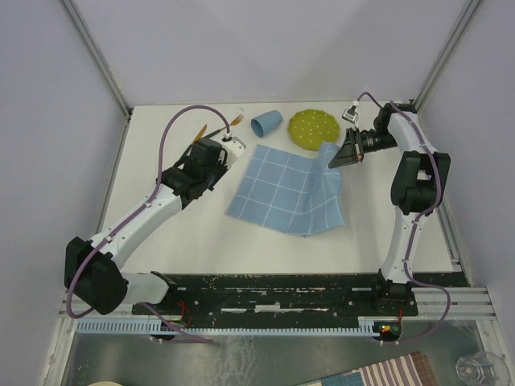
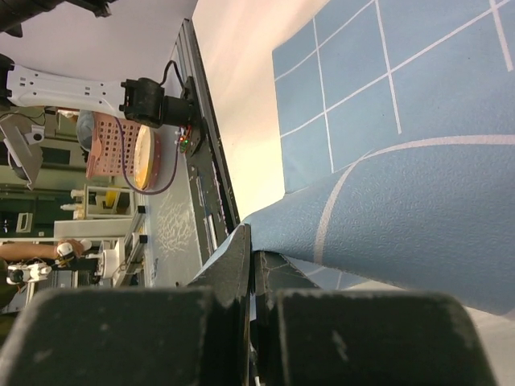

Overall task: Set the dinner table for one person
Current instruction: Flatten out the napkin at the center of the board.

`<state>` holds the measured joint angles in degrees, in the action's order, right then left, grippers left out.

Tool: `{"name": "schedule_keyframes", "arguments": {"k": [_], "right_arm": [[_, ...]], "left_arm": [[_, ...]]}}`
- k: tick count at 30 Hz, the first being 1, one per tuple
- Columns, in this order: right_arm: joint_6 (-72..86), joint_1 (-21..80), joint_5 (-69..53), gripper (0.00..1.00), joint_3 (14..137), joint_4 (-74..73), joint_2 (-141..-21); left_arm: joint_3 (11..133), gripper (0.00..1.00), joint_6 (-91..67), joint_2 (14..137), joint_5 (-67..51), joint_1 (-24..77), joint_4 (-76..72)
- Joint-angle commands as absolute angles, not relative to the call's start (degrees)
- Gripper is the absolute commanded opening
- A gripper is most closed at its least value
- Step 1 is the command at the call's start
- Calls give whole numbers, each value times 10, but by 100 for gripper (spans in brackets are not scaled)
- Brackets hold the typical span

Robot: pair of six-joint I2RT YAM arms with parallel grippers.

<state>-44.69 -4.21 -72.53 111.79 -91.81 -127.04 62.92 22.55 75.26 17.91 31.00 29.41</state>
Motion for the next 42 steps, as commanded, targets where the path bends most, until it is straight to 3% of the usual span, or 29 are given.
{"name": "schedule_keyframes", "arguments": {"k": [1,23,24,27,30,31,32,35,42], "right_arm": [[-454,-41,-709,2,1099,-1008,-1254],[-455,-129,-607,3,1018,-1010,-1191],[-451,-132,-596,8,1016,-1010,-1188],[-430,-139,-555,44,1018,-1009,-1184],[-413,-152,-522,68,1024,-1007,-1186],[-404,-157,-513,88,1030,-1007,-1189],[-396,-162,-505,94,1034,-1006,-1192],[-378,-176,-498,95,1046,-997,-1191],[-267,-179,-354,96,1026,-895,-1144]], "left_arm": [[632,23,228,743,178,313,263],[629,24,228,728,181,313,265],[629,23,229,728,181,313,265],[630,24,230,727,180,313,265],[631,24,227,725,177,313,265],[631,24,226,724,177,313,265],[630,24,226,723,177,313,265],[629,24,230,719,179,313,265],[624,24,237,708,184,312,265]]}}
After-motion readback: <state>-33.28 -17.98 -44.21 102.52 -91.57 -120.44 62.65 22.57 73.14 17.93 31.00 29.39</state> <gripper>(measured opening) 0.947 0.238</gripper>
